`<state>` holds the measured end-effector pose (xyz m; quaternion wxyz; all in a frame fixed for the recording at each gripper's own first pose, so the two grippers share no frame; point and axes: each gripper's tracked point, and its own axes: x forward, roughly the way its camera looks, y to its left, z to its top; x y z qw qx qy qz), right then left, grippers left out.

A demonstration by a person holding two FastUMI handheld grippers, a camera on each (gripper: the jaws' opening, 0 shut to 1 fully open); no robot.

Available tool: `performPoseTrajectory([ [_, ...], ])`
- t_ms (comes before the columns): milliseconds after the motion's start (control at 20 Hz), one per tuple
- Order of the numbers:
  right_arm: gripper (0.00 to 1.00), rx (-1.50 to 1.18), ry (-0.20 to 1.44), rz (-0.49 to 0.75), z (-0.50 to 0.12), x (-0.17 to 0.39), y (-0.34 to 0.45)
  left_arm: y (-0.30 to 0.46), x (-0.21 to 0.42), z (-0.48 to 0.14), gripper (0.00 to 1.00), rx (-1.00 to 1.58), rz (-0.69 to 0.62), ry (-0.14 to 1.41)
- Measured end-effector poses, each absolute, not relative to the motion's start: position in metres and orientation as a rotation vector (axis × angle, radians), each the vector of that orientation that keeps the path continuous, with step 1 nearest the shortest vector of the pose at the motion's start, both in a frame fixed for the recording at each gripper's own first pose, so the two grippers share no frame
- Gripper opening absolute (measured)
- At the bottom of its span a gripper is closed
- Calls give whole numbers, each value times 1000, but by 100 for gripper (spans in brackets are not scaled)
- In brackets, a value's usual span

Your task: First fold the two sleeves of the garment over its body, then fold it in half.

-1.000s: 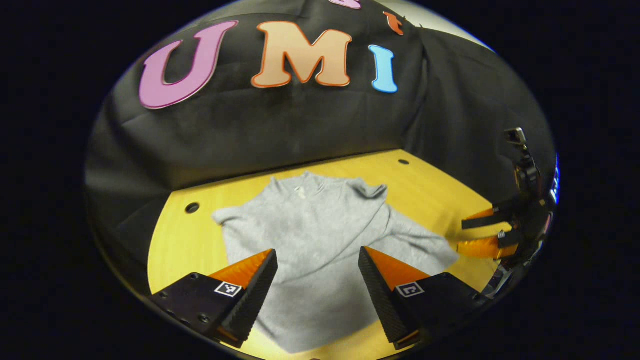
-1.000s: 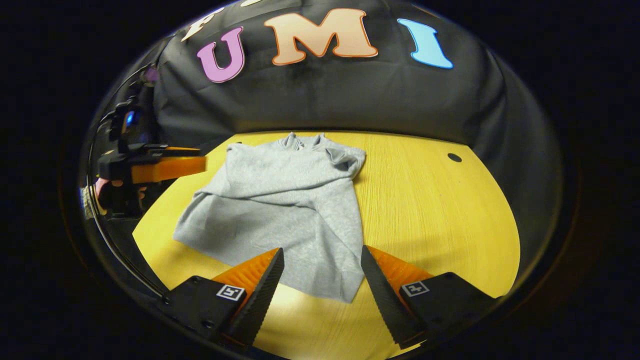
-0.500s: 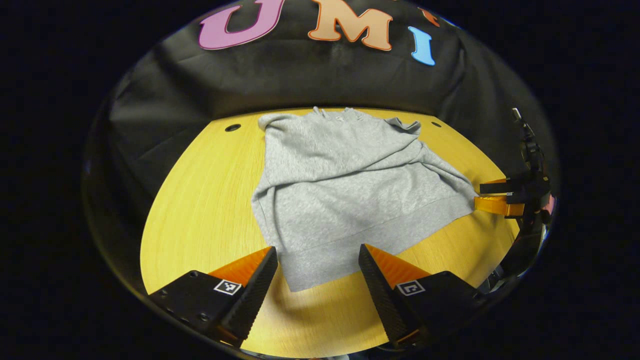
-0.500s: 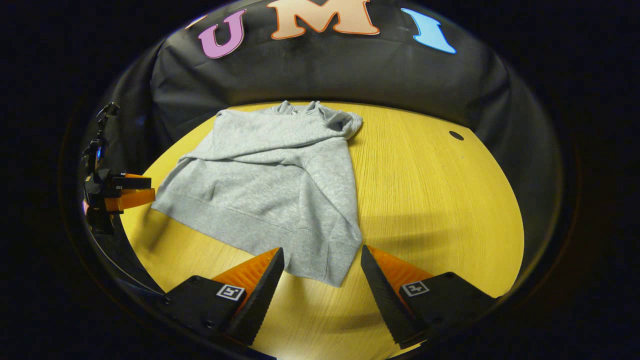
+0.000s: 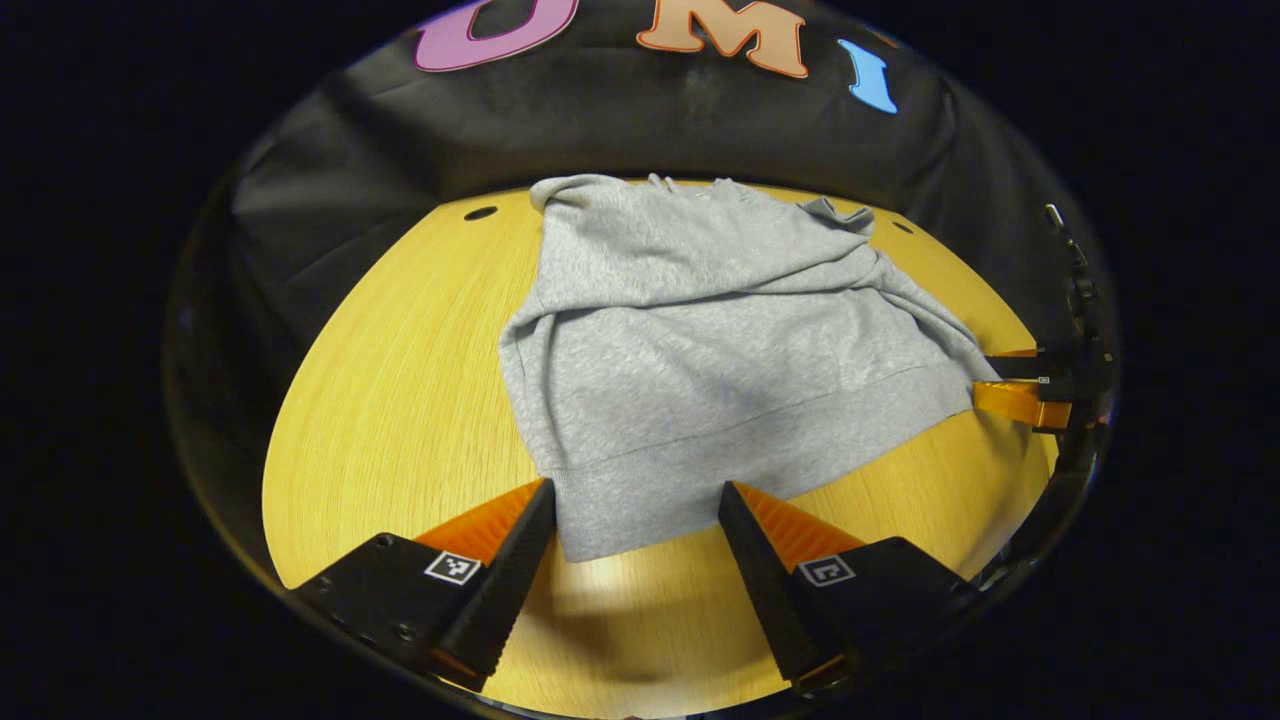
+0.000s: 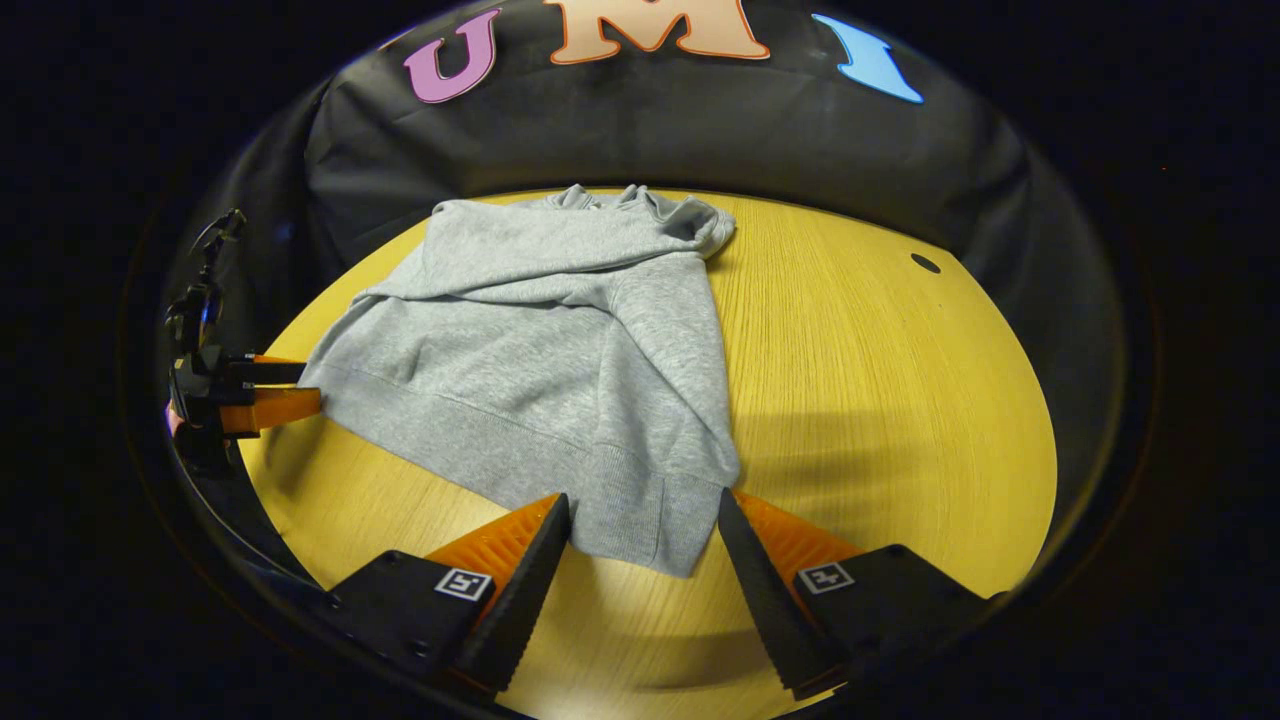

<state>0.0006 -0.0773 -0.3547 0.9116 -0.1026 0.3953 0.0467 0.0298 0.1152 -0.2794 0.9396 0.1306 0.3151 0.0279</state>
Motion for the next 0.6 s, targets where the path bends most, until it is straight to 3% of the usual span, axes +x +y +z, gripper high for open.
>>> performPoseTrajectory([
  [100,93,-205,820,102,-356,0,-76,114,30,-280,98,262,68,634],
  [150,77,-210,822,105,-356,0,-76,113,28,-282,97,257,71,643],
  [200,79,-214,823,111,-356,1,-75,112,30,-281,93,256,67,630],
  [250,72,-204,833,108,-358,0,-73,109,31,-281,91,257,57,629],
  [350,58,-198,841,127,-360,2,-69,102,37,-282,67,261,31,628],
  [500,18,-198,849,140,-359,1,-64,91,45,-286,25,279,-35,669],
  [600,12,-213,856,144,-360,2,-63,90,48,-284,5,275,-43,686],
])
